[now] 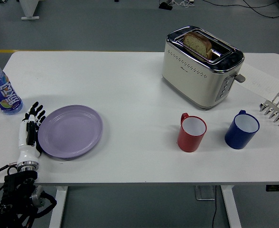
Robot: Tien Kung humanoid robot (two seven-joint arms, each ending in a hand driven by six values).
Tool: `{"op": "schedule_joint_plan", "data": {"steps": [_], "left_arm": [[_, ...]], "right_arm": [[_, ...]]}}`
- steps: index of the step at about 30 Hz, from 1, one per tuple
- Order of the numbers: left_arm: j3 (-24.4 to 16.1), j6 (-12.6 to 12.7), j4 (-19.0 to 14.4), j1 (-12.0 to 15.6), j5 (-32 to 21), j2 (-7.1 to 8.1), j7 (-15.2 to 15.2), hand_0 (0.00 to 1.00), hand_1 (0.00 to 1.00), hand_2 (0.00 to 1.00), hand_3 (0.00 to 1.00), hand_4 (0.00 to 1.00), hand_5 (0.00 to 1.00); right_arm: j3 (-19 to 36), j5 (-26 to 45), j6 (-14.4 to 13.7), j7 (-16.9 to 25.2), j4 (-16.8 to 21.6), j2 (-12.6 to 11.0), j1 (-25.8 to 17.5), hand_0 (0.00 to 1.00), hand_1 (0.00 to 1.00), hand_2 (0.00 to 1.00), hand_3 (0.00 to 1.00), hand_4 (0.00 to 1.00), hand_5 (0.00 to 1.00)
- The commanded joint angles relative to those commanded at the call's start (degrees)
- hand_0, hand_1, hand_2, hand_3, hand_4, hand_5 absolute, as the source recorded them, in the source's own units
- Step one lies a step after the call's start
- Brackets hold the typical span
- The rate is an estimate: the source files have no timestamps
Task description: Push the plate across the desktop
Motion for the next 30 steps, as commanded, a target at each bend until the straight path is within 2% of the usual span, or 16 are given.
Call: {"op": "schedule_joint_plan", "data": {"steps": [13,20,30], "left_arm": [[2.01,0.17,0.44,-0.76,-0.56,-0.15,-0.21,0.865,0.87,0.89,0.881,0.501,0.998],[2.74,0.22,0.69,-2.07,-1.11,-0.15,-0.29,0.862,0.869,0.89,0.88,0.5,0.998],[5.54,0.1,0.86,-3.01,-1.61,-0.15,-0.13,0.86,0.868,0.89,0.874,0.493,0.998]], "right_arm": [[0.36,-0.8,-0.16,-0.35,0.08,0.01,-0.35,0.551,0.452,0.589,0.579,0.292,0.467],[0.32,-0.95,0.06,-0.17,-0.05,-0.11,-0.02,0.551,0.451,0.589,0.579,0.292,0.468],[0.39,-1.17,0.15,-0.21,-0.08,-0.18,0.45,0.551,0.451,0.589,0.579,0.292,0.469]]}}
